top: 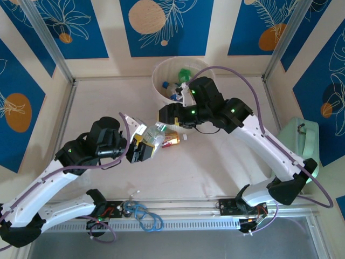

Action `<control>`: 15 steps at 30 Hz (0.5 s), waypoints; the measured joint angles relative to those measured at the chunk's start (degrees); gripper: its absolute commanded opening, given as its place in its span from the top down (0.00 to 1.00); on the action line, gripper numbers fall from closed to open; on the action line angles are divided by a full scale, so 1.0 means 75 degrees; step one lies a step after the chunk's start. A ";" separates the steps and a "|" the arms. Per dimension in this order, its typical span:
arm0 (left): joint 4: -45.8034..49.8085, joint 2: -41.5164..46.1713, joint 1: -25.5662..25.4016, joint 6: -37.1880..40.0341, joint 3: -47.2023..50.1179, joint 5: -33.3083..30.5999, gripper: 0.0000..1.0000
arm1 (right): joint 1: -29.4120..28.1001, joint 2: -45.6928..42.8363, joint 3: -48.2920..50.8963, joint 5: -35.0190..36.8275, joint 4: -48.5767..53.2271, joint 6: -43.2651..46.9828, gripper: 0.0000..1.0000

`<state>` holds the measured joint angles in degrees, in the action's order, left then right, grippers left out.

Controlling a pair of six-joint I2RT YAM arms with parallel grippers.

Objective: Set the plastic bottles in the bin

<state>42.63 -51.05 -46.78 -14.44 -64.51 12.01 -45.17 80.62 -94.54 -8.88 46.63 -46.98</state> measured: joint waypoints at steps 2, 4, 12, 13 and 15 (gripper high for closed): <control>0.0000 0.0000 0.0000 0.0000 0.0000 0.0000 0.44 | -0.0067 0.0035 0.0000 0.0000 -0.0006 -0.0003 0.39; -0.0003 0.0003 0.0000 0.0000 0.0000 0.0000 0.44 | -0.0137 0.0035 0.0000 0.0000 -0.0012 -0.0006 0.44; -0.0038 0.0047 -0.0003 0.0000 0.0000 0.0000 0.44 | -0.0184 0.0032 0.0009 0.0012 -0.0050 -0.0003 0.55; -0.0032 0.0050 0.0000 -0.0003 0.0000 0.0000 0.44 | -0.0184 0.0032 0.0009 0.0012 -0.0055 -0.0012 0.57; -0.0032 0.0050 0.0000 -0.0003 0.0000 -0.0003 0.43 | -0.0184 0.0029 0.0015 0.0009 -0.0087 -0.0041 0.65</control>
<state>42.39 -50.68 -46.78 -14.46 -64.51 11.99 -46.54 80.84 -94.43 -8.82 45.98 -47.29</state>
